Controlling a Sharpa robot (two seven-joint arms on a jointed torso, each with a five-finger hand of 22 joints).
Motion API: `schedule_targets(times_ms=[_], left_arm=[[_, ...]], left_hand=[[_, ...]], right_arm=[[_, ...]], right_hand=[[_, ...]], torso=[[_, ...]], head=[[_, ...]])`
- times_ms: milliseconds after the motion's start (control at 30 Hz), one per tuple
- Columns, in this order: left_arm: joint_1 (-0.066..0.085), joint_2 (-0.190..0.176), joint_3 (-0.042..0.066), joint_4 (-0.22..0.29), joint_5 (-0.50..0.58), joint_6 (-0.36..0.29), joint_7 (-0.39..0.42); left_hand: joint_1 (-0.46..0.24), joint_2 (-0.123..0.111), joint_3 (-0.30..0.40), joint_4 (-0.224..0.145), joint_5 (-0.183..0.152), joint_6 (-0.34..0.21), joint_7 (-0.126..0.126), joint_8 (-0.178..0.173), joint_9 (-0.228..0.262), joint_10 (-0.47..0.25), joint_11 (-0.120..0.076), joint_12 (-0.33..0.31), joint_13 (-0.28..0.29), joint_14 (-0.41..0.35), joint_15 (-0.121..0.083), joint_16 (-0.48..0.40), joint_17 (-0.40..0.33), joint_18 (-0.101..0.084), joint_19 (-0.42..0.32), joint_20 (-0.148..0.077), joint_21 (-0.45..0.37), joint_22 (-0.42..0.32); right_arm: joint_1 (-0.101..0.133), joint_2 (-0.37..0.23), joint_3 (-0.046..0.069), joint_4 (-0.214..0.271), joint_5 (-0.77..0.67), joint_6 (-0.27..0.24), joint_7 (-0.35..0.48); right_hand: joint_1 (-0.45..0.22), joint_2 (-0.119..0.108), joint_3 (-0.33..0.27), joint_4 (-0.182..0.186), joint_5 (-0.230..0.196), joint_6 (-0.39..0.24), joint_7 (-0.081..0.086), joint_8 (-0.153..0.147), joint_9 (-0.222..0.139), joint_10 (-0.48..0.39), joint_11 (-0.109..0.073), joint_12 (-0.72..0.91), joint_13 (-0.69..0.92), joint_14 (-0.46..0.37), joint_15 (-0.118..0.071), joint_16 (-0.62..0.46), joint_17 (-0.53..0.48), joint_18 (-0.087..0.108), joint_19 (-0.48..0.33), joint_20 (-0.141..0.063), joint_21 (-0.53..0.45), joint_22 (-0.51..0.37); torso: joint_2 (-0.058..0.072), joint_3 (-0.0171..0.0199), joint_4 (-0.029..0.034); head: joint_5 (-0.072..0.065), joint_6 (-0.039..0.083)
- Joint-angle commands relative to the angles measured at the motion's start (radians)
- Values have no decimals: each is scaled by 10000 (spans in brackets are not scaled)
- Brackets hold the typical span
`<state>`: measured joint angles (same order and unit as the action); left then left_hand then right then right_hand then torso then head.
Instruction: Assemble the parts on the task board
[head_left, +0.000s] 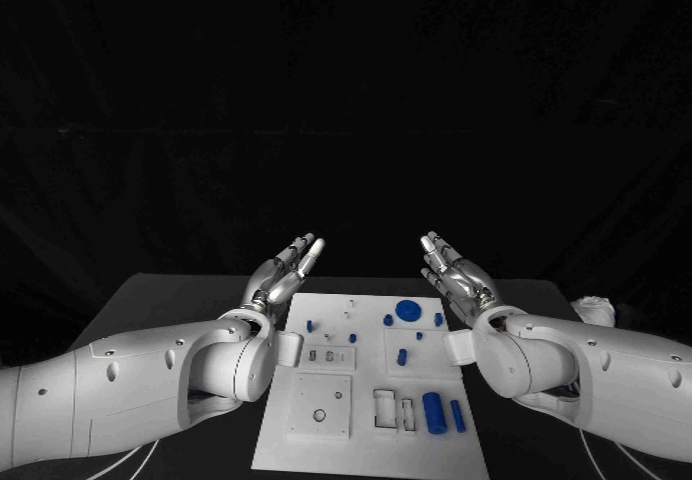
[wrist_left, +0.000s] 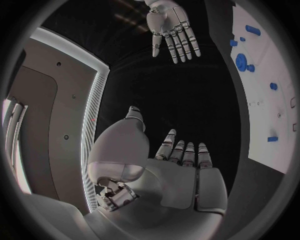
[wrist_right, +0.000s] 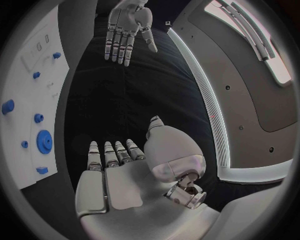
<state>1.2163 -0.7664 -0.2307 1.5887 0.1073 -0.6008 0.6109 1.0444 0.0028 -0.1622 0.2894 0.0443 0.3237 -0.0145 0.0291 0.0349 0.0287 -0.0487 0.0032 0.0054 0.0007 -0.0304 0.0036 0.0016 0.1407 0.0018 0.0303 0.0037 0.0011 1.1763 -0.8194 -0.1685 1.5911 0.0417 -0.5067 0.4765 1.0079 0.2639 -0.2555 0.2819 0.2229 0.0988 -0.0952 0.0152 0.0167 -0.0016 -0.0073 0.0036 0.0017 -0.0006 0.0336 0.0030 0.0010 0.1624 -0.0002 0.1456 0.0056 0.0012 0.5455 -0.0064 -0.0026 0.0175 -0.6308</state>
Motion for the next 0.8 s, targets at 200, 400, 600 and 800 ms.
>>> schedule_targets(times_ms=[200, 400, 600, 800], left_arm=[[18, 23, 4, 27, 316, 596, 520], [105, -102, 7, -133, 93, 2365, 511], [117, -147, 6, -119, -210, 2672, 351], [165, -260, 4, -101, -986, 2752, 116]], left_hand=[[231, -1096, 366, 101, 59, 191, -68, 81, 31, -44, -132, 27, 8, -7, -256, -36, -16, 363, -18, 409, -37, -11], [280, -1120, 379, 101, 64, 208, -67, 83, 32, -47, -127, 27, 7, -7, -224, -36, -16, 374, -18, 427, -37, -11], [532, -1092, 433, 74, 122, 267, 26, 84, 32, 9, 45, 41, 20, -7, 256, -36, -16, 374, 62, 1013, 29, 51], [1669, -450, 826, 49, 1113, 754, 116, 146, 87, 3240, 1701, 1346, 645, 2557, 1395, 1667, 763, 411, 2990, 2523, 1872, 1123]], right_arm=[[217, -67, -250, 67, 188, 2052, -183], [240, -818, -263, 100, -930, 3635, -283], [241, -864, -265, 128, -1440, 3698, -415], [294, -1036, -266, 165, -2964, 3294, -698]], right_hand=[[756, -92, -377, 45, -332, 88, -251, 53, 23, 16, 166, -36, -17, 6, 1081, -30, -10, 78, 35, 893, -24, 12], [880, -103, -435, 53, -357, 181, -182, 71, 37, 16, 285, -36, -17, 54, 1283, 2, 21, 48, 248, 1060, 113, 100], [1530, -218, -306, -357, 11, 357, -138, 105, 68, 32, 747, 1, 7, 1017, 1465, 437, 430, 165, 2090, 1322, 1097, 615], [4337, -405, 1032, -2713, 2437, 3400, 425, 920, 800, 2103, 1520, 2264, 836, 6899, 1469, 3559, 2022, -72, 7047, 1160, 3404, 1568]], torso=[[1, 0, -2], [105, 18, 109], [114, 18, 101], [140, 14, 116]], head=[[0, 1], [49, -746], [77, -826], [79, -1096]])
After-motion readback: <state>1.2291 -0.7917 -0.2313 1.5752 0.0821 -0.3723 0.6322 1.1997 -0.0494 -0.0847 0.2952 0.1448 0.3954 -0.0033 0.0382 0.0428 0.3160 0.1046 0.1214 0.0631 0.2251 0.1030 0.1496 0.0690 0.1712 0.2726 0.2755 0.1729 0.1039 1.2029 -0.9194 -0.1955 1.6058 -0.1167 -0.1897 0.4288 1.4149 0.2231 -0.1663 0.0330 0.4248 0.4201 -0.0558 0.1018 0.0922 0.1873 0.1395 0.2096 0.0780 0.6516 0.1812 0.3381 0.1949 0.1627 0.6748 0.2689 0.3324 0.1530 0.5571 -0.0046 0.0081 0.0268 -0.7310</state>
